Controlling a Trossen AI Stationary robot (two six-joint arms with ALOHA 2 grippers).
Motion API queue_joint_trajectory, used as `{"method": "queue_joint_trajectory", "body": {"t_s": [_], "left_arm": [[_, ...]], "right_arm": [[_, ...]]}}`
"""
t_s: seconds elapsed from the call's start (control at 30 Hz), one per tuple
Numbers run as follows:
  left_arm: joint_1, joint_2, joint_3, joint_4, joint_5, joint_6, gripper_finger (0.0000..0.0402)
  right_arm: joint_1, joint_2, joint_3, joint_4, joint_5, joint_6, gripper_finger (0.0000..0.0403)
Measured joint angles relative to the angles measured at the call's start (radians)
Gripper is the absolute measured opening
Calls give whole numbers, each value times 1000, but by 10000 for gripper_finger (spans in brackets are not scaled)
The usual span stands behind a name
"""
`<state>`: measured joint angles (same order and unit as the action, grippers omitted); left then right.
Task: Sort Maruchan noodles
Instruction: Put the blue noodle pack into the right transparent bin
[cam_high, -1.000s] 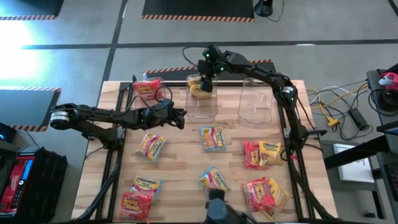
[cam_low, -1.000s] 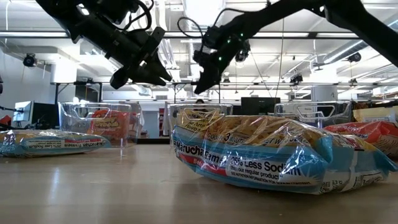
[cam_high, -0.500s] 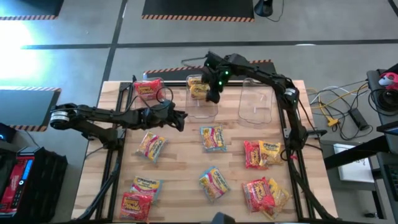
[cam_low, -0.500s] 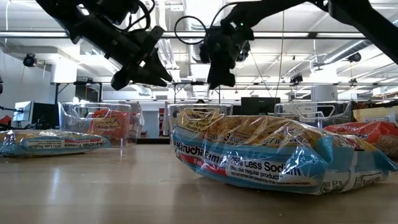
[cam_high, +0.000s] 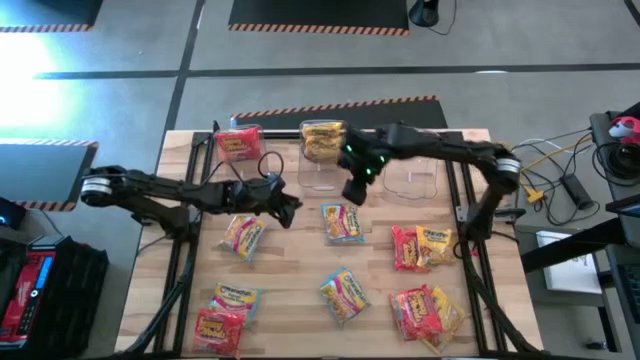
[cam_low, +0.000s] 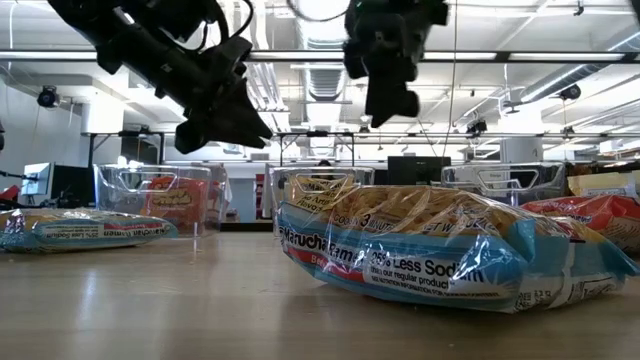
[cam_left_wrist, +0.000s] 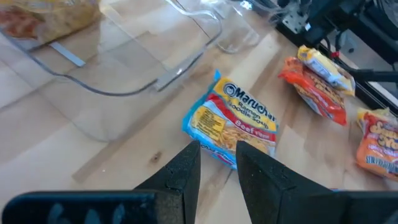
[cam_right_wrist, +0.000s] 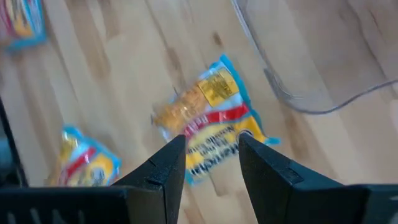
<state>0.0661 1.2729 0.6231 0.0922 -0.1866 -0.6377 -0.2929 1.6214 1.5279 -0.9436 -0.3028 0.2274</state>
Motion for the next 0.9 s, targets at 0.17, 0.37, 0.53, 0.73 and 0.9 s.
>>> {"method": "queue_joint_trajectory", "body": {"t_s": [0.17,0.37,0.53,0.73,0.9], "left_arm": [[-11,69,0,65,50,-40,86],[-31,213,3,258,110,-148,86],[-49,319,5,417,110,-268,86],[-66,429,6,512,43,-435,86],[-75,488,62,512,39,-457,82]], "right_arm": [[95,-147,-281,348,126,297,137],[167,-214,-521,599,217,577,137],[195,-213,-628,610,255,677,137],[197,-213,-704,615,255,704,137],[197,-213,-736,618,256,693,137]]}}
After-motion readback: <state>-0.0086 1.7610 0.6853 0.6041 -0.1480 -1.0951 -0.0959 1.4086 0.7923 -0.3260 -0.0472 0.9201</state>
